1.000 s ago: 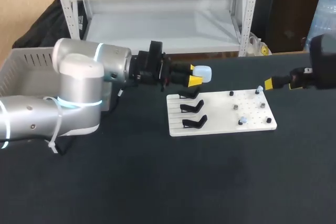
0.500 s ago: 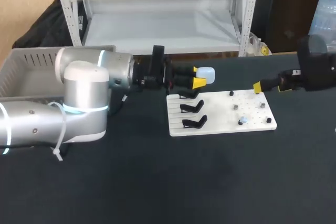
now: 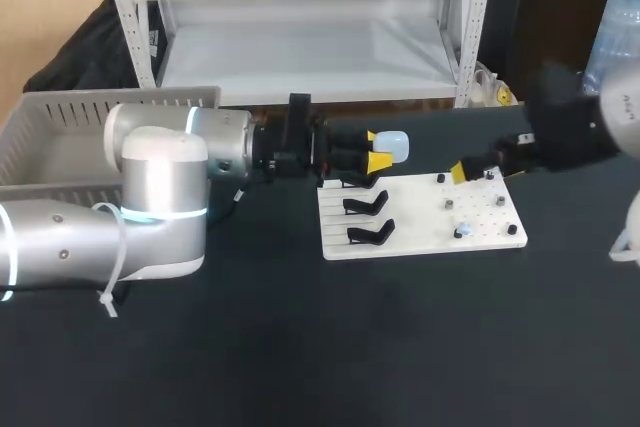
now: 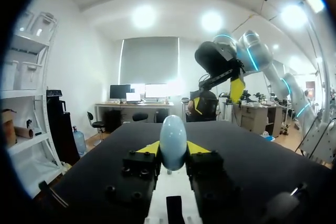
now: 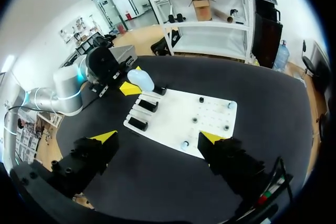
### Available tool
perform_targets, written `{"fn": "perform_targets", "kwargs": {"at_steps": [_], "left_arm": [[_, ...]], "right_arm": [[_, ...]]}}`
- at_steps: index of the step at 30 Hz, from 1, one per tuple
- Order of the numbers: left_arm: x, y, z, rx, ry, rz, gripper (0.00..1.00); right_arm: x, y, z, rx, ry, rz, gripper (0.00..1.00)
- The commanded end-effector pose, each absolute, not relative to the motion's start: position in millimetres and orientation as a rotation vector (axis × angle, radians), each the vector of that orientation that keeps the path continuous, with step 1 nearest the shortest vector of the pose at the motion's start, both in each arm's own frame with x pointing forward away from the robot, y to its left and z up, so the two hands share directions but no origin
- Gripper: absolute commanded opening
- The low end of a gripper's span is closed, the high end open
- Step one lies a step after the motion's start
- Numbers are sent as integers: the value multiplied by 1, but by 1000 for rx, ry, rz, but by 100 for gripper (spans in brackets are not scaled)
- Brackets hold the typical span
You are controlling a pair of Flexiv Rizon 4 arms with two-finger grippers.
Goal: Pick up each earbud case from the left stands, insert the matching earbuds, close the lid, and place the case in the box.
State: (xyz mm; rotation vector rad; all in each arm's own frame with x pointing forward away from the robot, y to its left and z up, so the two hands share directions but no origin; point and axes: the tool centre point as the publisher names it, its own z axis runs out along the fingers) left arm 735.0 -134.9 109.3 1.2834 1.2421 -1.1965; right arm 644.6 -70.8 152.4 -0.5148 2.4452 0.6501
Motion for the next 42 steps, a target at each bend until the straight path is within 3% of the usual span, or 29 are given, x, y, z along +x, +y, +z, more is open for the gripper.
{"fn": "perform_targets", "kwargs": {"at_steps": [1, 42], "left_arm": [[732, -135, 109, 1276, 1246, -1187, 0], [732, -135, 109, 1276, 1246, -1187, 0]], "right_arm": [[654, -53, 148, -523, 2461, 637, 100], [713, -14, 126, -521, 2501, 618, 100]]}}
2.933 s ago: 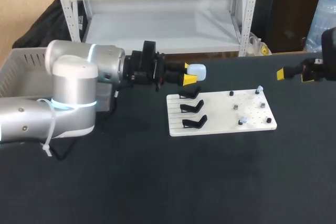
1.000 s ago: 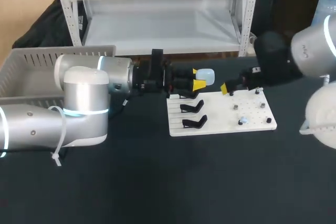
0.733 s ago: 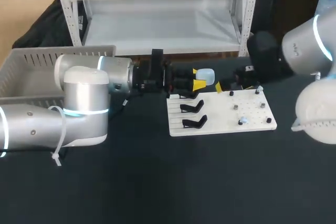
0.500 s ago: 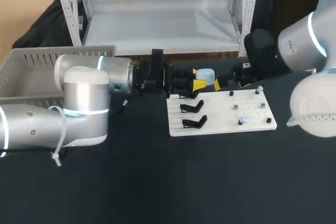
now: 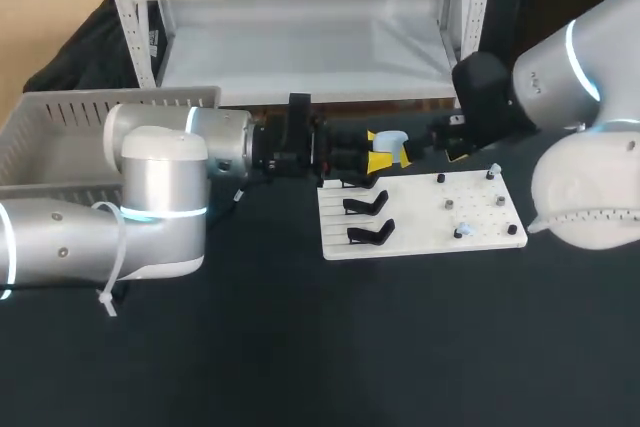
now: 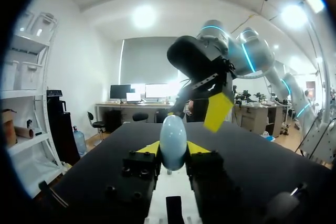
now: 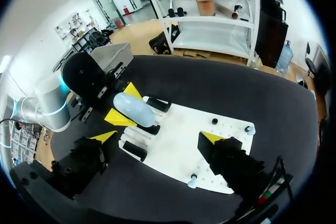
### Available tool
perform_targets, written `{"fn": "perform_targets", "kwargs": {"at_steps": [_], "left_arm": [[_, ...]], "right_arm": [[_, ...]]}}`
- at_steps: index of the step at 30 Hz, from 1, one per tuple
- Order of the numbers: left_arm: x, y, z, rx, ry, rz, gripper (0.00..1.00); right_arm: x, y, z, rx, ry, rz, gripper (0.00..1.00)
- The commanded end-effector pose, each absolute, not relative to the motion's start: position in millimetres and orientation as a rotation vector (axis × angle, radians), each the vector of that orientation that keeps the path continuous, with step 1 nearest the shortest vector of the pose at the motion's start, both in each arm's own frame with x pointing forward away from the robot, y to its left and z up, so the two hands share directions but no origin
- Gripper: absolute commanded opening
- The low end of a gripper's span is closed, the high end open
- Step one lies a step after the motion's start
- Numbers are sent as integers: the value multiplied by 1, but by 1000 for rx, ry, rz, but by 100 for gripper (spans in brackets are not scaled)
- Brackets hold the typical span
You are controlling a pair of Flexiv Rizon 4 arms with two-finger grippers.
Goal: Pick up each earbud case from the left stands, insert the matching earbuds, close the lid, and place the case in the box.
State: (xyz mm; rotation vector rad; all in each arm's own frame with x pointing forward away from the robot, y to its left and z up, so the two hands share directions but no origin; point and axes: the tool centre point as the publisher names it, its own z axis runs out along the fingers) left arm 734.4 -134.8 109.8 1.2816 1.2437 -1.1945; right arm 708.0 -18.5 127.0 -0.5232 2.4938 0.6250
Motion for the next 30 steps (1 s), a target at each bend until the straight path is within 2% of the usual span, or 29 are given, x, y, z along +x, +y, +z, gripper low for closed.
{"fn": "perform_targets", "kwargs": {"at_steps": [1, 30], "left_arm": [[732, -135, 109, 1276, 1246, -1187, 0], [732, -135, 109, 1276, 1246, -1187, 0]], "right_arm": [[714, -14, 126, -520, 2501, 617, 100], [733, -11, 123, -507, 2516, 594, 100]]}}
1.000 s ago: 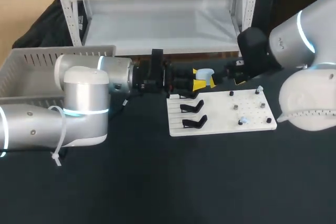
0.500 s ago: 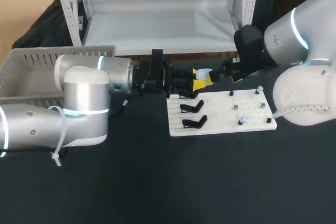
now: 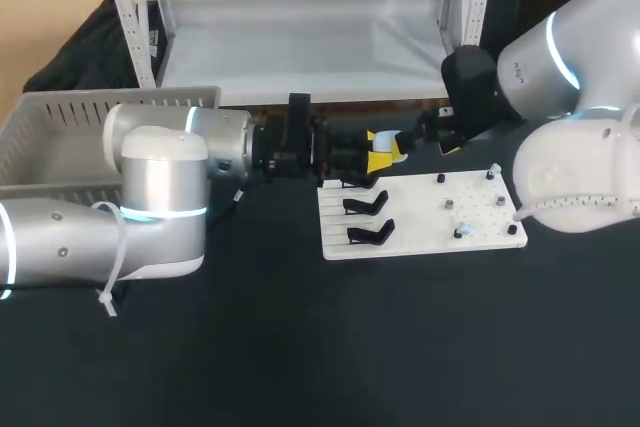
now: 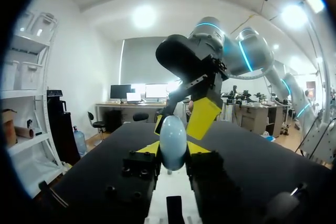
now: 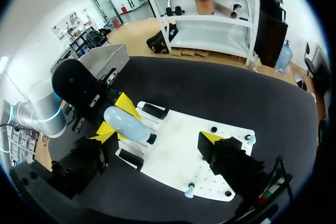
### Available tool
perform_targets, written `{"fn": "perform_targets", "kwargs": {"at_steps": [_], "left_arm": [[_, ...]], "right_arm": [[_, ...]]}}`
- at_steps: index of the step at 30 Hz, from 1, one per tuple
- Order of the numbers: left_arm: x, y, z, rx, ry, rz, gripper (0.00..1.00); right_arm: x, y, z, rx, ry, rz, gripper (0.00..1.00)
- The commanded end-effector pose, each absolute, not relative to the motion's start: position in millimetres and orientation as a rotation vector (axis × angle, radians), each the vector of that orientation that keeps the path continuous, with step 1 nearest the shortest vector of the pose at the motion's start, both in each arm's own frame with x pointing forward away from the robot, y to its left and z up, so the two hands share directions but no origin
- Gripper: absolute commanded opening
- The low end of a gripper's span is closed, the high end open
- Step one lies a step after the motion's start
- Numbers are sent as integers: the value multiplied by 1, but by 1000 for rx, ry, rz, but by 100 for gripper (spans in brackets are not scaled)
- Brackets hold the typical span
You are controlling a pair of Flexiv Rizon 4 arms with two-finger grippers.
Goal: Pick up each earbud case from the left stands, insert the matching earbuds, close the lid, and place the case in the box.
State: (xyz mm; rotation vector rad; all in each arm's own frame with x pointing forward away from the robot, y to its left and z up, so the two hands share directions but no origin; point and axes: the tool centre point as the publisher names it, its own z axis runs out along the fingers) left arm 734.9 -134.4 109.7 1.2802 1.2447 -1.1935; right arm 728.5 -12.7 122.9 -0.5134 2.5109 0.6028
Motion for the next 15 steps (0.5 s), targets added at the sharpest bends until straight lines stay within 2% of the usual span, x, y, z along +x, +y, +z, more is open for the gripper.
{"fn": "perform_targets", "kwargs": {"at_steps": [1, 15], "left_arm": [[732, -135, 109, 1276, 1246, -1187, 0], [732, -135, 109, 1276, 1246, -1187, 0]], "right_arm": [[733, -11, 122, -506, 2517, 592, 100], [736, -10, 130, -500, 2504, 586, 100]]}}
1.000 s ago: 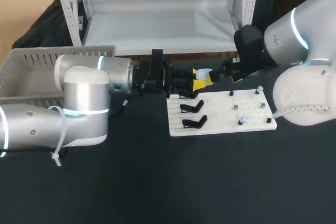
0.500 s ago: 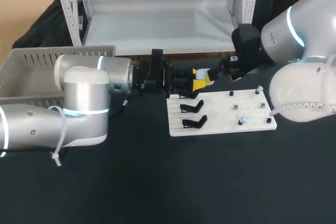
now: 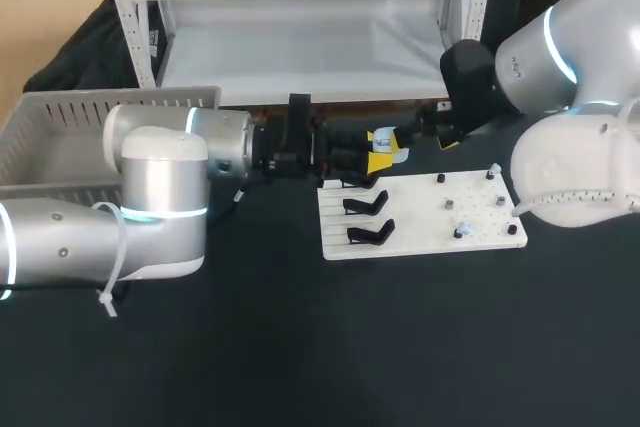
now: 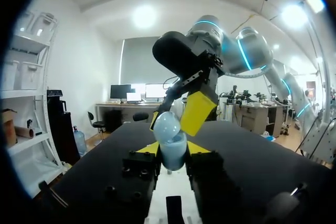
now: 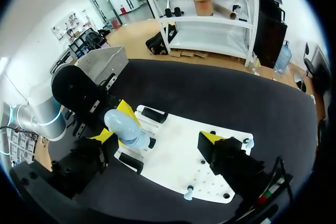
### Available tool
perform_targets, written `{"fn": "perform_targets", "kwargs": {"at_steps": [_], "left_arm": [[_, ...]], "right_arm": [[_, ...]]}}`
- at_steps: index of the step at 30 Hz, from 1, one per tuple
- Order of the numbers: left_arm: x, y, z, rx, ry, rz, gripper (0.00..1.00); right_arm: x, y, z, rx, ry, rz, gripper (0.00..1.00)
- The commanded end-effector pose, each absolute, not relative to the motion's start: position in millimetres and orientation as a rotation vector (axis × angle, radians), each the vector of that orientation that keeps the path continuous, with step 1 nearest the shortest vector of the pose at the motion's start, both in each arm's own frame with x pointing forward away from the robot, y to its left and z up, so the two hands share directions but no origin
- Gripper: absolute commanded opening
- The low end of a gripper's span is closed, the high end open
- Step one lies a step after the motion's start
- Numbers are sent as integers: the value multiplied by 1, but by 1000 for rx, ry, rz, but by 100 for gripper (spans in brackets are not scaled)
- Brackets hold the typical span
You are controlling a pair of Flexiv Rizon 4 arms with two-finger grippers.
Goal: Pick up each earbud case from the left stands, insert the matching earbuds, close the lid, and place the case in the box.
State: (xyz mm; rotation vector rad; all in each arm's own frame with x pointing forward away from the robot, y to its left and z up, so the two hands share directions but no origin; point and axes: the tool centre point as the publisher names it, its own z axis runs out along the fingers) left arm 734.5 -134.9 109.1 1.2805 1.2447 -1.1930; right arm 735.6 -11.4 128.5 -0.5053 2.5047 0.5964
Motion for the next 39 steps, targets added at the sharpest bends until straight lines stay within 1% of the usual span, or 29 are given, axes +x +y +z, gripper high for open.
{"fn": "perform_targets", "kwargs": {"at_steps": [1, 9, 16, 20, 25, 31, 39], "left_arm": [[732, -135, 109, 1276, 1246, -1187, 0], [732, -135, 109, 1276, 1246, -1187, 0], [732, -135, 109, 1276, 1246, -1187, 0], [732, -135, 109, 1276, 1246, -1187, 0], [731, -132, 109, 1283, 1254, -1188, 0], [728, -131, 110, 1312, 1262, -1194, 0], [723, -128, 110, 1325, 1263, -1177, 0]], "right_arm": [[736, -10, 132, -500, 2502, 586, 100], [738, -23, 149, -506, 2464, 535, 100], [739, -53, 162, -575, 2438, 301, 100], [743, -75, 159, -588, 2444, 156, 100], [745, -98, 152, -565, 2474, 78, 100], [748, -115, 138, -542, 2516, 41, 100], [751, -124, 123, -540, 2567, 0, 100]]}}
